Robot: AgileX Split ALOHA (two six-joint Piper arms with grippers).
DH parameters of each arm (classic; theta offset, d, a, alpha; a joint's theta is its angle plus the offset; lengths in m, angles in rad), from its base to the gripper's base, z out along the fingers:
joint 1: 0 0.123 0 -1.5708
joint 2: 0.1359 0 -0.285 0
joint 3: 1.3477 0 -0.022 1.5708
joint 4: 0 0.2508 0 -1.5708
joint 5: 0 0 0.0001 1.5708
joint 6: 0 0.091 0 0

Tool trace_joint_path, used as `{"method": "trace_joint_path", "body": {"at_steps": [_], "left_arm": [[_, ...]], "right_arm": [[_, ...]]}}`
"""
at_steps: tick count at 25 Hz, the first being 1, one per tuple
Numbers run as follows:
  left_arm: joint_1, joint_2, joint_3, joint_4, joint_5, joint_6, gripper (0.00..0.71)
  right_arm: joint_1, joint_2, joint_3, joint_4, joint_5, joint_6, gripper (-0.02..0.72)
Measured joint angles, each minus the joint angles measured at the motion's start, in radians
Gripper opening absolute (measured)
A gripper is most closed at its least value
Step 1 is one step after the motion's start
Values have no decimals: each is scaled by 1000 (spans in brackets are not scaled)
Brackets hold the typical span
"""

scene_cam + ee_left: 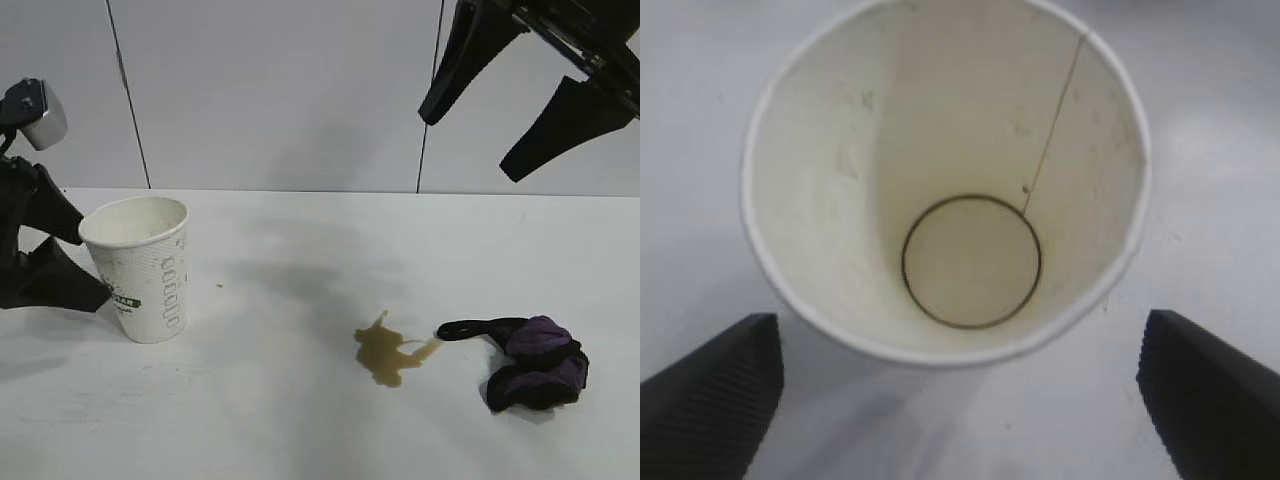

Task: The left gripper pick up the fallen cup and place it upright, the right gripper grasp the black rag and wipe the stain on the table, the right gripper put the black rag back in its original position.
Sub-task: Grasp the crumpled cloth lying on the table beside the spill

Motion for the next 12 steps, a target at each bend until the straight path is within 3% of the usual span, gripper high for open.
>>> {"method": "trace_joint_path", "body": {"at_steps": [6, 12], "left_arm": [[36, -159, 0, 243, -95, -637, 691], [141, -429, 1, 310, -100, -816, 691]], "right_arm": [[0, 0, 0, 0, 0, 0, 495], [0, 0, 0, 0, -2, 0, 495]]}}
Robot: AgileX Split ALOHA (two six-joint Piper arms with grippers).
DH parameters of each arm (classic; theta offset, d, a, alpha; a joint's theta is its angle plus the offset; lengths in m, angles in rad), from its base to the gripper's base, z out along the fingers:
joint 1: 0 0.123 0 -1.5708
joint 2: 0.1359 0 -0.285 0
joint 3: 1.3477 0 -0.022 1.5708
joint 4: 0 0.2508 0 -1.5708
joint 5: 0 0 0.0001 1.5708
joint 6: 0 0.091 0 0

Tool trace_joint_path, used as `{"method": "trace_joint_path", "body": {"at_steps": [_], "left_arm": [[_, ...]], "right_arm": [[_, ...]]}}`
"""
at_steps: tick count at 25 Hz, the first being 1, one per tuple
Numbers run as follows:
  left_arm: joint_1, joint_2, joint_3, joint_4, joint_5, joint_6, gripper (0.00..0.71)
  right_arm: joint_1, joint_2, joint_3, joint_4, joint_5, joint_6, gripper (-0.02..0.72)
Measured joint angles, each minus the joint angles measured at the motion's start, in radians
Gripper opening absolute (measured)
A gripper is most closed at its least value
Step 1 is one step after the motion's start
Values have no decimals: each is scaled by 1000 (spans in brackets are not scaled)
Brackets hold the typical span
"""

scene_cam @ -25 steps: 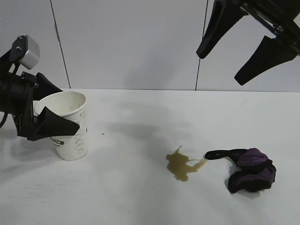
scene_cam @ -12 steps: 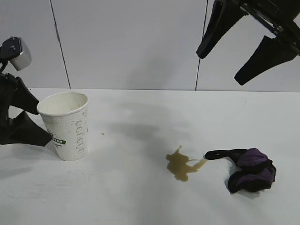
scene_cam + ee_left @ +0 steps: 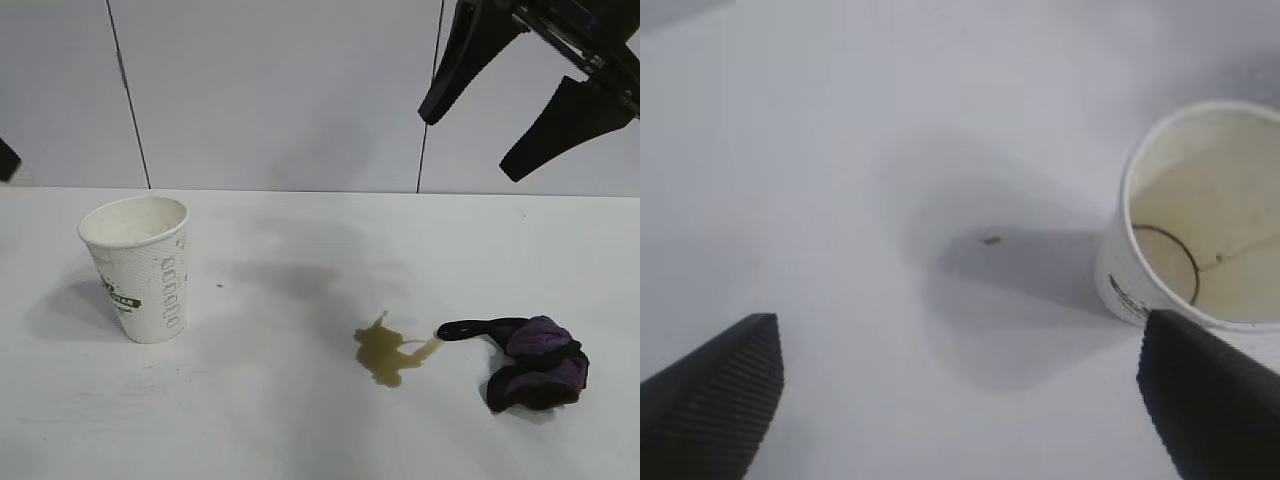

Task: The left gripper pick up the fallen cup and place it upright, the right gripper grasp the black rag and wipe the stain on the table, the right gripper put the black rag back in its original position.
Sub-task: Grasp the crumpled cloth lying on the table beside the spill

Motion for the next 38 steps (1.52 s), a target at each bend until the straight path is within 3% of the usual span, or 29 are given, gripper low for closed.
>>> {"method": "trace_joint_path", "body": {"at_steps": [5, 12, 17, 22, 27, 30, 32, 38], "left_arm": [[68, -238, 2, 1, -123, -8, 691], [76, -558, 2, -6, -452, -8, 690], [76, -822, 2, -11, -459, -23, 690], [76, -1097, 0, -11, -255, -120, 690], [76, -1306, -6, 37, 97, -166, 690], [76, -1343, -8, 140, 363, -282, 690], [76, -1342, 1, 231, 519, -453, 690], [76, -1342, 119, 483, 695, -864, 689]], "right_arm": [[0, 0, 0, 0, -1, 0, 495], [0, 0, 0, 0, -1, 0, 495], [0, 0, 0, 0, -1, 0, 495], [0, 0, 0, 0, -1, 0, 495], [0, 0, 0, 0, -1, 0, 495], [0, 0, 0, 0, 1, 0, 495], [0, 0, 0, 0, 5, 0, 495], [0, 0, 0, 0, 7, 0, 495]]}}
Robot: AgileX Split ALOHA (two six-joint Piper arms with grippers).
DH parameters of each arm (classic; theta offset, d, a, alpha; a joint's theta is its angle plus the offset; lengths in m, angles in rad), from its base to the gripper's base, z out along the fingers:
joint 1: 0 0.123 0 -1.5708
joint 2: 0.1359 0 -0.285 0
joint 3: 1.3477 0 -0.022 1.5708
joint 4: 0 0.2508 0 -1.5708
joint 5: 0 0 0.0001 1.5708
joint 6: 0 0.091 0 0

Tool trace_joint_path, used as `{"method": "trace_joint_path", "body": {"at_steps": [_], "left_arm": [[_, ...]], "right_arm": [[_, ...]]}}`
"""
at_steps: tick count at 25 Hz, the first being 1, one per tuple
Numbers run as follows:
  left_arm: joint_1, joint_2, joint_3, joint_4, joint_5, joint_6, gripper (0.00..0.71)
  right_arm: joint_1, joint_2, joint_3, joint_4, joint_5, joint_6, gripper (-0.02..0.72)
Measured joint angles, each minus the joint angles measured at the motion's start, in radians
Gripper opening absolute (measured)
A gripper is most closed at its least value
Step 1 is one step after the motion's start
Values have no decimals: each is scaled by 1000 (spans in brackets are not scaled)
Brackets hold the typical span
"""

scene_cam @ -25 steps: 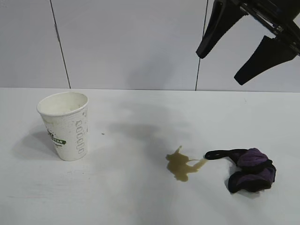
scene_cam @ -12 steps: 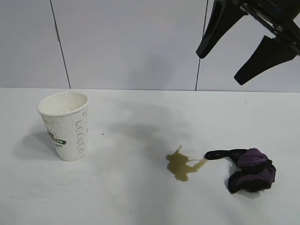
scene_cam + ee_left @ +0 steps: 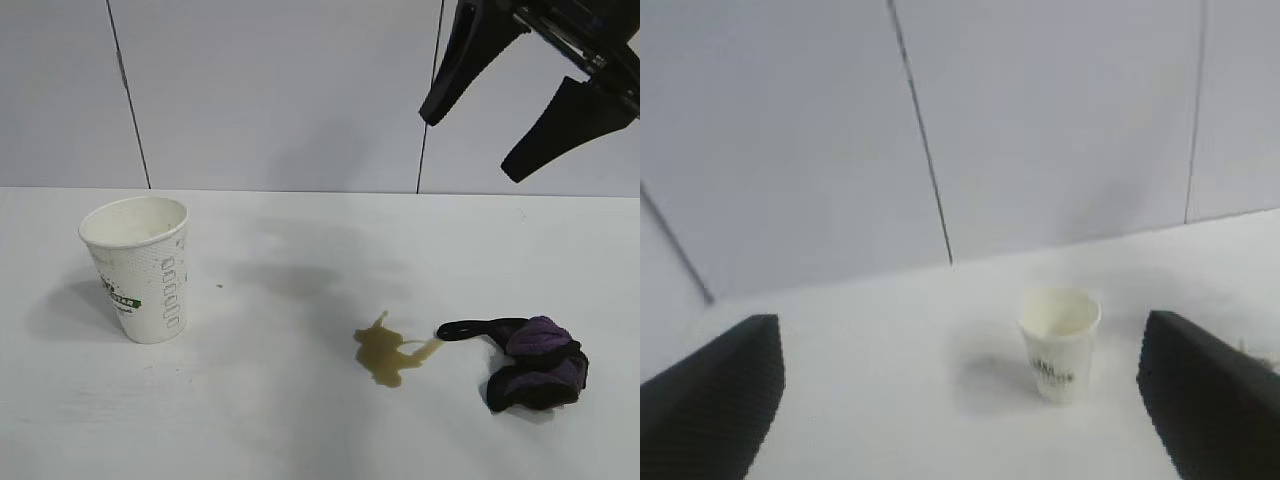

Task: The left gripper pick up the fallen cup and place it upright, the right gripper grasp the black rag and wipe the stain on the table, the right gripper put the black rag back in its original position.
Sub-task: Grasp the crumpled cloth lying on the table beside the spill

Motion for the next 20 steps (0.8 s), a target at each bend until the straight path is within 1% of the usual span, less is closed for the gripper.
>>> {"method": "trace_joint_path", "body": {"at_steps": [2, 4, 8, 11, 13, 15, 16, 18, 20], "left_arm": [[-1, 0, 68, 68, 16, -72, 689], [-14, 0, 132, 121, 16, -113, 689], [-67, 1, 245, 209, 6, -143, 689], [-111, 1, 270, 224, -18, -154, 688], [-145, 1, 272, 233, -21, -163, 688], [-173, 1, 272, 235, -27, -166, 688], [-185, 1, 272, 236, -28, -167, 688], [-196, 1, 272, 236, -30, -169, 688], [-197, 1, 272, 237, -32, -170, 688]], "right_arm": [[0, 0, 0, 0, 0, 0, 495], [0, 0, 0, 0, 0, 0, 495], [0, 0, 0, 0, -1, 0, 495], [0, 0, 0, 0, -15, -3, 495], [0, 0, 0, 0, -38, -30, 495], [0, 0, 0, -15, -47, -82, 495], [4, 0, 0, -38, -55, -106, 495], [21, 0, 0, -125, -60, -133, 495], [47, 8, 0, -252, -59, -131, 495]]}}
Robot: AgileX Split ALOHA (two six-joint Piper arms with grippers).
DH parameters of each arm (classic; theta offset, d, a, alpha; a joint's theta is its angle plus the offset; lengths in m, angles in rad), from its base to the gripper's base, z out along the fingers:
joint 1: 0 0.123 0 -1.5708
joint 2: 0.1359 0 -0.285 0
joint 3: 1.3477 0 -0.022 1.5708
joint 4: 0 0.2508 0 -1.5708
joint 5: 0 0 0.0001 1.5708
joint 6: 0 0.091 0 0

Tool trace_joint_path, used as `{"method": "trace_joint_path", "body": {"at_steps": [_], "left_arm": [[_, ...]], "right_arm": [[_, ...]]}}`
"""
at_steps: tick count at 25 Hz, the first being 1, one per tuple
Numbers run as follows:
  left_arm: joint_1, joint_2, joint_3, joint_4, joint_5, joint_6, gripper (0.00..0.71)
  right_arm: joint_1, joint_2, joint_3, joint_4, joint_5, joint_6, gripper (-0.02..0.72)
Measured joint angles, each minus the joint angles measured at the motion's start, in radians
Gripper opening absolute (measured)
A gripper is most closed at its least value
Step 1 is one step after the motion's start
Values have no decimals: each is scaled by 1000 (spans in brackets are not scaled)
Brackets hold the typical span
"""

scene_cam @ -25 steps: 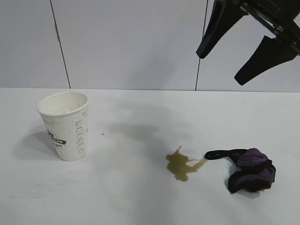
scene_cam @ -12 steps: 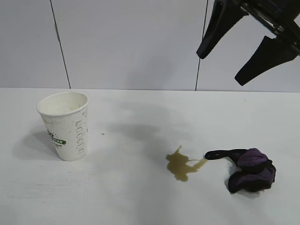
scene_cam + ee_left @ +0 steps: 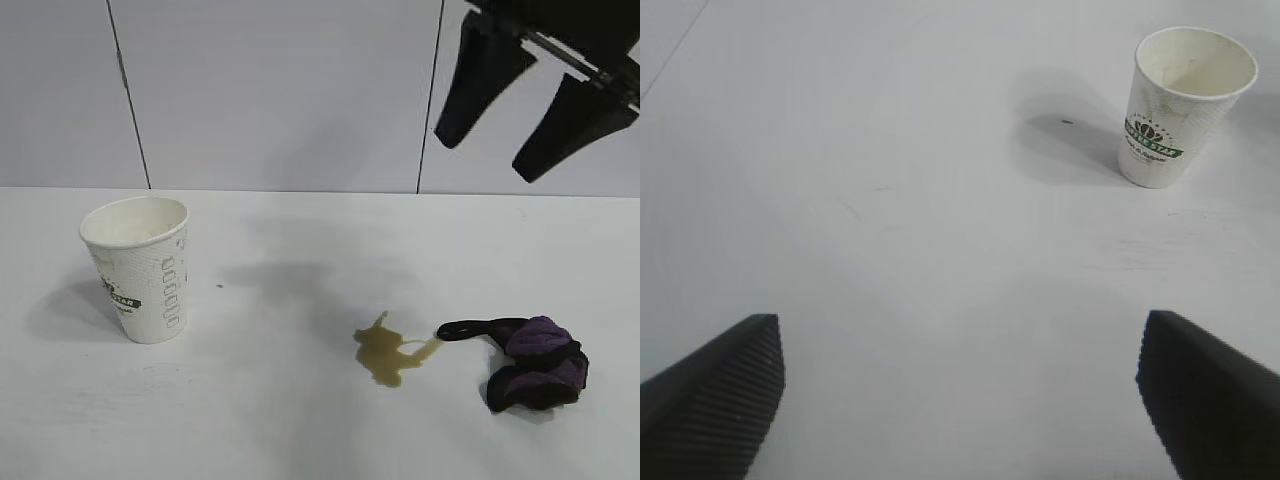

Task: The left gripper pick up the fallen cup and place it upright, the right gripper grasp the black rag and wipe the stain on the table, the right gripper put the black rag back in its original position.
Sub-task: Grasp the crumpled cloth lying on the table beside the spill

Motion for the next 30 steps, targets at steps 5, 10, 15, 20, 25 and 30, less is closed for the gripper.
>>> {"method": "trace_joint_path", "body": {"at_steps": [5, 10, 15, 20, 25, 30], "left_arm": [[0, 0, 0, 0, -1, 0, 688], [-1, 1, 0, 0, -1, 0, 688], [-1, 1, 0, 0, -1, -1, 688], [-1, 1, 0, 0, -1, -1, 688], [-1, 1, 0, 0, -1, -1, 688], [-1, 1, 0, 0, -1, -2, 688]], "right_arm": [[63, 59, 0, -189, 1, 69, 495], [66, 160, 0, -186, -10, 81, 495], [66, 230, 31, -229, -51, 84, 495], [66, 234, 145, -295, -133, 109, 495], [66, 234, 245, -313, -263, 131, 495], [66, 234, 335, -330, -436, 151, 495]]}}
